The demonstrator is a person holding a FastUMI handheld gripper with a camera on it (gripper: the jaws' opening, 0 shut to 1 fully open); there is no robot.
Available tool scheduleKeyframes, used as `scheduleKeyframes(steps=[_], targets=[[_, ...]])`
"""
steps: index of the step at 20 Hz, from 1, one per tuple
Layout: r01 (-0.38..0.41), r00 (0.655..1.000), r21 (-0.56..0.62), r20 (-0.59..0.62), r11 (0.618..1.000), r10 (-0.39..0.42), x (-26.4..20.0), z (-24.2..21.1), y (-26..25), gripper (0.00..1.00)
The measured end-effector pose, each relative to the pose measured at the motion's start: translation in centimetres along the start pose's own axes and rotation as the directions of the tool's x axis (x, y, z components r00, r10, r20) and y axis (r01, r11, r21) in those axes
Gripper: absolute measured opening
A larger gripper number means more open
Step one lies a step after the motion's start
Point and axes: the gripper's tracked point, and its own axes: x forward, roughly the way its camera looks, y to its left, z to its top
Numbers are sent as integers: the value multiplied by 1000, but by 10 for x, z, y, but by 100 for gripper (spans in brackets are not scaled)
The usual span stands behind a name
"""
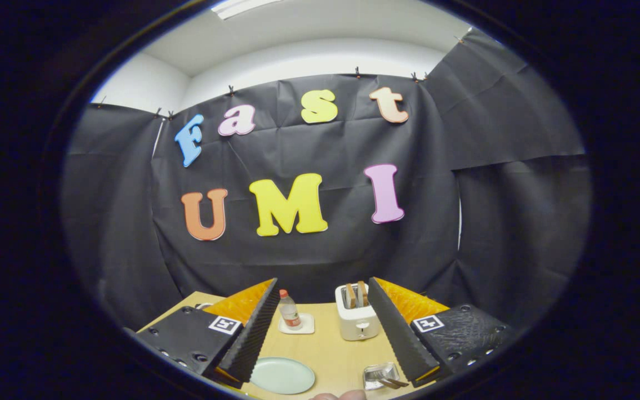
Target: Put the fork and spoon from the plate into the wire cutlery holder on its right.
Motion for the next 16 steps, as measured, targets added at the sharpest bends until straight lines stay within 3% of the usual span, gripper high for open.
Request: scheduleKeyframes(steps=[16], targets=[[-45, 999, -12, -9, 999, 45, -9, 0, 24, 96]])
